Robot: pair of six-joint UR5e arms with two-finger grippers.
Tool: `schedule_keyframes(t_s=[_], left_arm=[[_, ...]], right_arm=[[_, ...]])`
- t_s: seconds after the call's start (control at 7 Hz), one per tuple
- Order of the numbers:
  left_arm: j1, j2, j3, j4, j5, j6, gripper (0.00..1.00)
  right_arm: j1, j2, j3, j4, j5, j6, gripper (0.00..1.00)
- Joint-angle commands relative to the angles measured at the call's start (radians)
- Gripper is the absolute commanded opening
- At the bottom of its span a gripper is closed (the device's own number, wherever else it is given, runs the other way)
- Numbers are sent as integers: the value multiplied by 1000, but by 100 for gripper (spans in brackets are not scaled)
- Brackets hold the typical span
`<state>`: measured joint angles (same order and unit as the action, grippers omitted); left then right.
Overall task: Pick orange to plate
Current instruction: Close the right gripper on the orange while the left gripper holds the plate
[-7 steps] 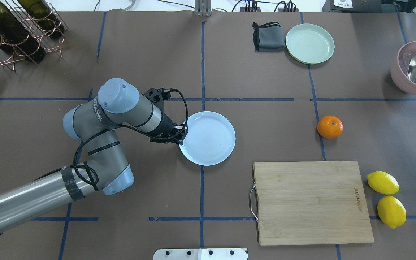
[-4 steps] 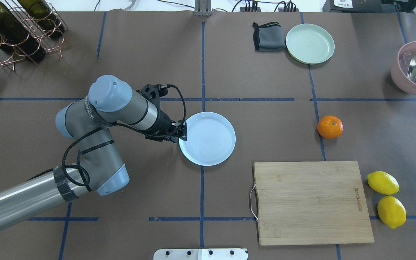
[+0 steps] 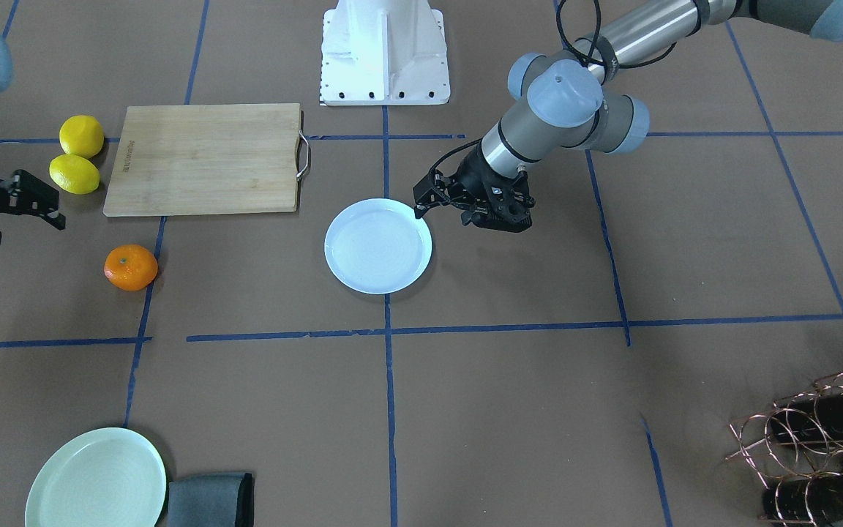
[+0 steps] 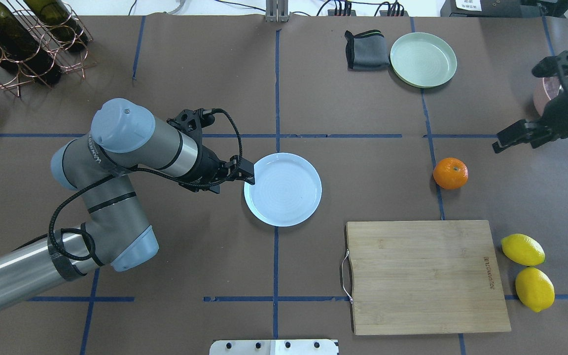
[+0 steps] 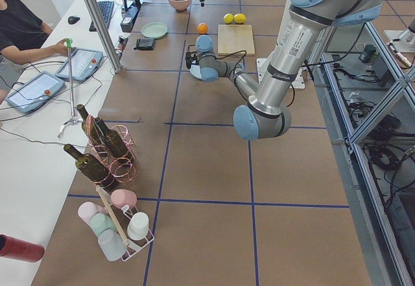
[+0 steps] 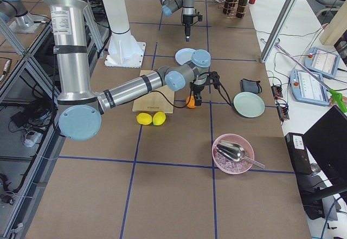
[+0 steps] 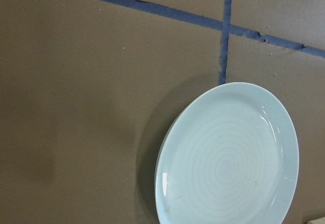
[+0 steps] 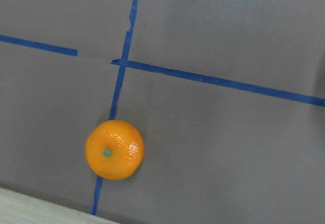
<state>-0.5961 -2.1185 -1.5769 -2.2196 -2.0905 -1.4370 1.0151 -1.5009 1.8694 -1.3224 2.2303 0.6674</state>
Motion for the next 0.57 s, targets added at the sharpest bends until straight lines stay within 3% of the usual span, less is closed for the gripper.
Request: schedule_keyframes(t_s=[0.0, 0.29, 0.43], left_arm=[[-5, 3, -9, 0, 6, -2, 95], [-2, 3, -9, -2, 7, -23, 95], [-2, 3, -9, -2, 10, -23, 95]], right_arm=[[-166, 2, -9, 106, -246, 254, 100], [-223, 36, -64, 142, -349, 369, 100], [-230, 51, -94, 178, -353, 382, 100]])
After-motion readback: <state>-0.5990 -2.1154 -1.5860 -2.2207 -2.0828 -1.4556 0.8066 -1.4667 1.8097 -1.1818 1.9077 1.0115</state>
